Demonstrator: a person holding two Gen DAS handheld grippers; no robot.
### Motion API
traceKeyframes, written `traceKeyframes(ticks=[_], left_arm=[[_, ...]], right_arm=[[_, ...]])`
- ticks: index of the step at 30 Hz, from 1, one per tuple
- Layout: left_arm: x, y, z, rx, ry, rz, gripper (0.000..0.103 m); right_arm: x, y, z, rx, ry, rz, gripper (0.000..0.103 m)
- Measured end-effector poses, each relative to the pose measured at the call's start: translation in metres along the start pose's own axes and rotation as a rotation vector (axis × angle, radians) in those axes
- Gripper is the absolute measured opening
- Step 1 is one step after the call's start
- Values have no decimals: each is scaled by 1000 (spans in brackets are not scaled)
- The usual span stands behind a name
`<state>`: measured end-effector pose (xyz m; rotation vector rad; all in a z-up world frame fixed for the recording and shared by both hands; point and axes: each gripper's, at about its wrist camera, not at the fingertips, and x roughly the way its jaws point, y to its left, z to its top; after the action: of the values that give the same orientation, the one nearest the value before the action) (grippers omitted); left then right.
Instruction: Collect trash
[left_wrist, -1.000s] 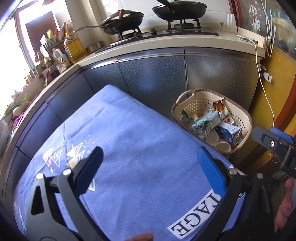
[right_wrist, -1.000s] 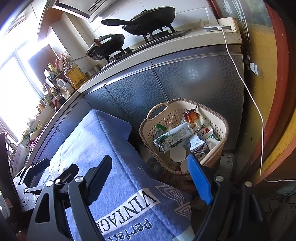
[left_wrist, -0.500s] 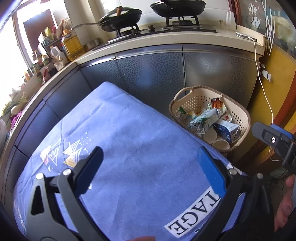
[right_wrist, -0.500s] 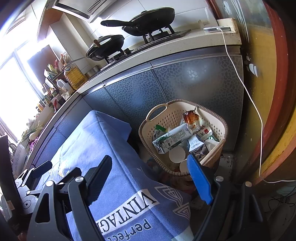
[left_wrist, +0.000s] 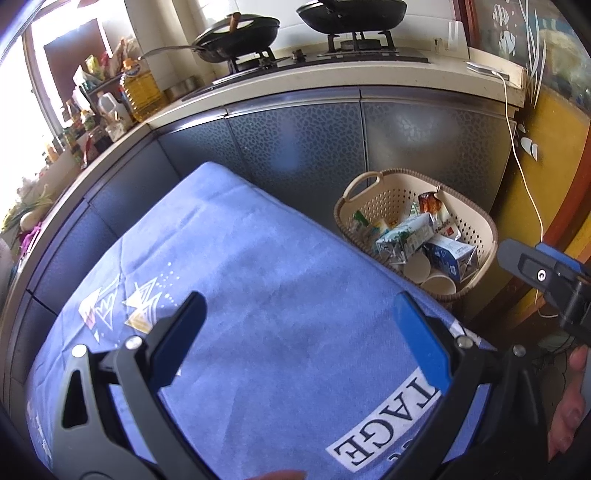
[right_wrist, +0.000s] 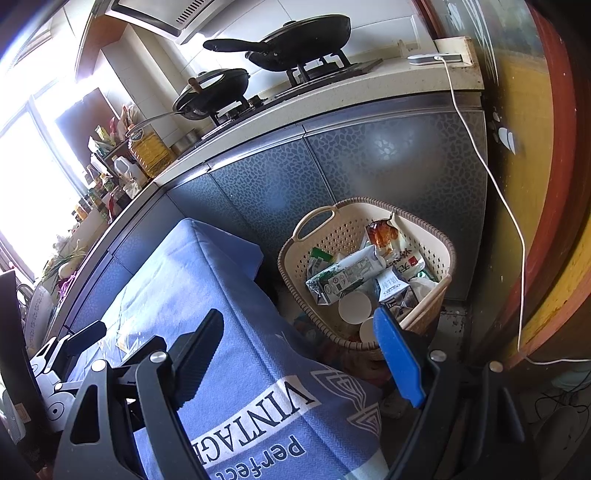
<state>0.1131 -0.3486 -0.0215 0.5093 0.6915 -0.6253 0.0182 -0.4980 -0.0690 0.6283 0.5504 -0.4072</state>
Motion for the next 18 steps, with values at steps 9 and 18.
traceKeyframes(ticks=[9,18], left_arm=[[2,0,-3,5,6,-5,97],[3,-2,-4,6,7,-9,97]], right_arm=[[0,0,0,0,2,0,83],[0,1,-1,-3,2,-2,83]])
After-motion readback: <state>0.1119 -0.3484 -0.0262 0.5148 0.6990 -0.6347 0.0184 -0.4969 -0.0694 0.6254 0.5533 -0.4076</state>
